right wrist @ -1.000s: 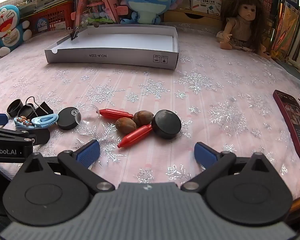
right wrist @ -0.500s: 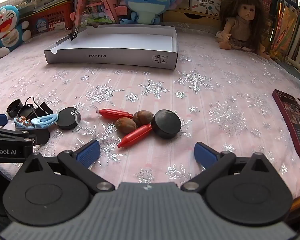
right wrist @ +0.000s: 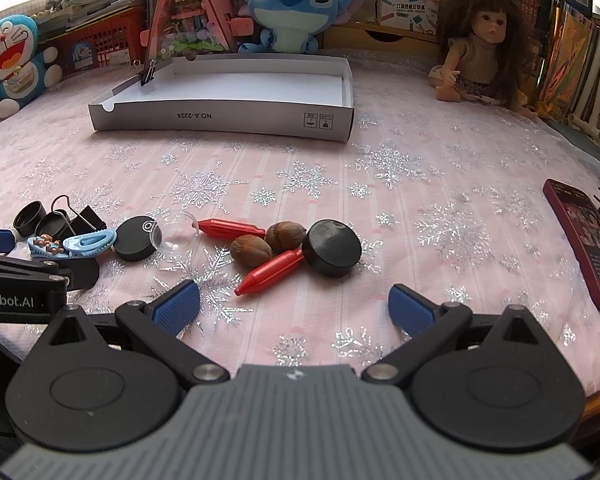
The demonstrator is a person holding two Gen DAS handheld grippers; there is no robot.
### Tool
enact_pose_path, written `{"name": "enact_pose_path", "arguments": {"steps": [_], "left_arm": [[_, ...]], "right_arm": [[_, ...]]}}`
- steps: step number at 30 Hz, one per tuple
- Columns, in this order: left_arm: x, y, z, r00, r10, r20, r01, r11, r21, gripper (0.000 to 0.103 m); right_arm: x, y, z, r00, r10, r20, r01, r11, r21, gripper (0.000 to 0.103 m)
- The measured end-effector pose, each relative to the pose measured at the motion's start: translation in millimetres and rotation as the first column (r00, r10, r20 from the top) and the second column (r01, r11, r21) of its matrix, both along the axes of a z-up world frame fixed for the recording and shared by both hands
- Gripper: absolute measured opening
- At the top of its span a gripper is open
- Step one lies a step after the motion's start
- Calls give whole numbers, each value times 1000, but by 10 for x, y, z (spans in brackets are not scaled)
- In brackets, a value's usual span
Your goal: Organize rigid objects
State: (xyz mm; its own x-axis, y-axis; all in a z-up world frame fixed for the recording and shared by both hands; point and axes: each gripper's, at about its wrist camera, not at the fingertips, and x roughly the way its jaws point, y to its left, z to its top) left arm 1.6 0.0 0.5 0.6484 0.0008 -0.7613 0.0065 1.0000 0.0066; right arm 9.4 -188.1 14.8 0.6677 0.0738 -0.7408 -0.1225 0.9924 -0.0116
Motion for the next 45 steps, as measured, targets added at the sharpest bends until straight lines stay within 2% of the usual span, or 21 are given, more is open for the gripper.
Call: {"name": "enact_pose_path", "arguments": {"steps": [7,11,16,20,23,26,28,31,39,45], "left_arm": [[-16,79,-8,1000,-12,25,12,1000,-2,103],[-22,118,15,999,-20,29,20,1000,-24,101],[-48,234,90,998,-41,55,45,997,-68,87],[-91,339,151,996,-34,81,42,995,-92,80],[-154,412,206,991,-22,131,34,995,-89,74],[-177,464,233,985,4,172,5,999,-53,67],[-166,501,221,985,18,172,-12,999,-33,57],[-144,559,164,989,31,147,-26,999,-37,49],[-130,541,82,988,25,152,-23,1000,-16,46],[-105,613,11,984,97,149,-92,995,-39,40]], "right_arm": [[-76,-34,-16,998,28,54,-29,1000,10,103],[-40,-62,2,998,49,44,-49,999,18,103],[-41,-200,82,997,29,67,-36,994,104,103],[-67,-299,165,990,9,137,-23,995,100,103],[-67,-367,206,986,-4,169,-12,996,91,97],[-62,-424,207,983,-31,182,15,996,92,89],[-58,-451,195,982,-49,180,33,995,89,83],[-58,-463,176,983,-56,173,42,995,86,75],[-31,-421,132,987,-38,155,26,997,78,67],[26,-459,53,991,-56,124,45,995,92,64]]}}
